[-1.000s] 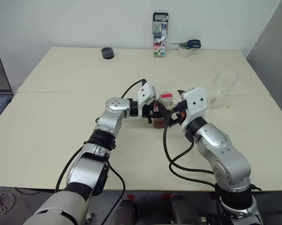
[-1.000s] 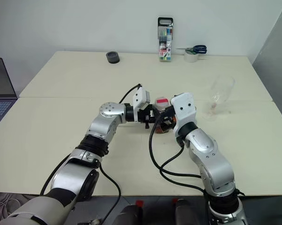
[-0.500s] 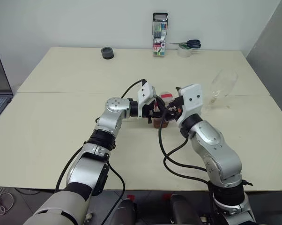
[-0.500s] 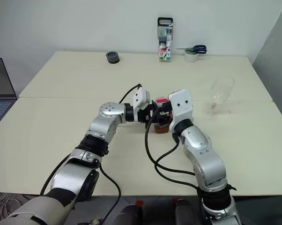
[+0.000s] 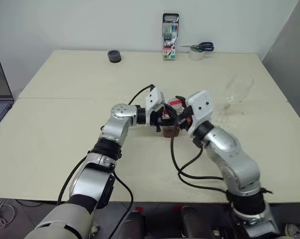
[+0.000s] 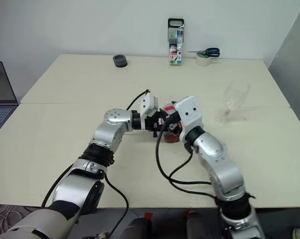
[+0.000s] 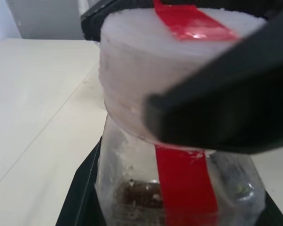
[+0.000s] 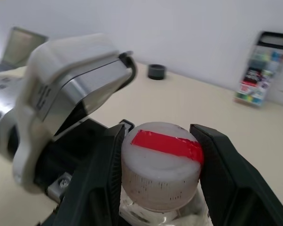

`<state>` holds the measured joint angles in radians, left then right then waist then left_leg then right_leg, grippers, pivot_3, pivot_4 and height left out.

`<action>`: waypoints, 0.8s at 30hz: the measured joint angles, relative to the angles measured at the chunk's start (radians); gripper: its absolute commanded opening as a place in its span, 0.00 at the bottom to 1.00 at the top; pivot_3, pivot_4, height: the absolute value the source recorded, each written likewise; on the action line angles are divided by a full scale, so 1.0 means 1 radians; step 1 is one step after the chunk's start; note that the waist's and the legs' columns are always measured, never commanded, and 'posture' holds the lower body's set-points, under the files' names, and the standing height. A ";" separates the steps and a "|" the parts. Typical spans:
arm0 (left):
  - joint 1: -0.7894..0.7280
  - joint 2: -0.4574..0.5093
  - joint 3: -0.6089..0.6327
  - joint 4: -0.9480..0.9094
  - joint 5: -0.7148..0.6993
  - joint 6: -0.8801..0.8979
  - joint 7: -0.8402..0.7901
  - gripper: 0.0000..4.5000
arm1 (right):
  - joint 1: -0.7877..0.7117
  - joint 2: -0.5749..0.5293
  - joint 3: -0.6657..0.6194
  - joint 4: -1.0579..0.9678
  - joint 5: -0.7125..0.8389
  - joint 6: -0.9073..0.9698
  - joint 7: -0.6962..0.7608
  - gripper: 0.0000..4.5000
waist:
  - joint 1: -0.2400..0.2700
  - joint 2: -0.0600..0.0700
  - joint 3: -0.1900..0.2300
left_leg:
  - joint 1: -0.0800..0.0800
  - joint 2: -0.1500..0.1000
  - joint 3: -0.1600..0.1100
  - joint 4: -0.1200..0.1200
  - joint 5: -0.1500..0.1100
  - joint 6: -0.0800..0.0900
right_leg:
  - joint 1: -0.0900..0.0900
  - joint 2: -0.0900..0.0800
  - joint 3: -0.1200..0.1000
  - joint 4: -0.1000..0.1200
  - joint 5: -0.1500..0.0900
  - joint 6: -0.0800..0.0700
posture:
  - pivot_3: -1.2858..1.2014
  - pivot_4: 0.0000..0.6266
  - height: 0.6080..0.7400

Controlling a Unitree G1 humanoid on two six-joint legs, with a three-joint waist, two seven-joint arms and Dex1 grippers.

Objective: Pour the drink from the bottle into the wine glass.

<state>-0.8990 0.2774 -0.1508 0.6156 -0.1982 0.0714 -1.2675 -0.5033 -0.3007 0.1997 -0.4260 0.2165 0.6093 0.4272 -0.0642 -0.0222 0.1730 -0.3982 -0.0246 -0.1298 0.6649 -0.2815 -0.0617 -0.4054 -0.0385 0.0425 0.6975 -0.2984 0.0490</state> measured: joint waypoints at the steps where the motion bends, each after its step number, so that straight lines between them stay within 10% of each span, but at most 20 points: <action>1: 0.000 0.009 -0.001 -0.010 0.000 0.005 -0.020 0.38 | -0.034 -0.046 -0.009 0.034 0.038 -0.014 0.085 0.42 | -0.002 0.000 0.000 | 0.000 0.000 0.001 0.000 0.000 0.001 | 0.000 0.000 -0.001 0.000 0.000 0.000 | 0.52 0.24 1.00; 8: -0.029 0.026 -0.034 0.001 0.004 -0.014 -0.101 0.38 | -0.191 -0.202 -0.052 0.218 0.225 0.029 0.422 0.42 | -0.004 0.000 0.000 | 0.000 0.001 0.000 -0.001 0.000 0.001 | 0.000 0.000 -0.002 0.000 0.000 0.000 | 0.52 0.24 1.00; 15: -0.042 0.046 -0.005 0.023 0.004 -0.019 -0.077 0.38 | -0.140 -0.217 -0.105 0.163 0.258 0.075 0.395 1.00 | 0.000 0.000 0.000 | -0.001 0.001 -0.003 -0.001 0.000 0.000 | 0.000 -0.001 -0.001 0.000 0.000 0.000 | 0.52 0.24 1.00; 24: -0.042 0.037 -0.004 0.023 0.002 -0.017 -0.079 0.38 | -0.094 -0.174 -0.116 -0.029 0.260 0.144 0.225 1.00 | 0.001 0.000 0.000 | -0.001 0.001 -0.003 0.000 0.000 0.000 | 0.000 -0.001 -0.001 0.000 0.000 0.000 | 0.52 0.24 1.00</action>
<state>-0.9406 0.3141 -0.1546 0.6385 -0.1965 0.0542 -1.3462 -0.5969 -0.4746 0.0838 -0.4547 0.4761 0.7529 0.6525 -0.0630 -0.0221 0.1730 -0.3988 -0.0240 -0.1324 0.6648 -0.2810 -0.0622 -0.4058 -0.0391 0.0415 0.6979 -0.2984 0.0490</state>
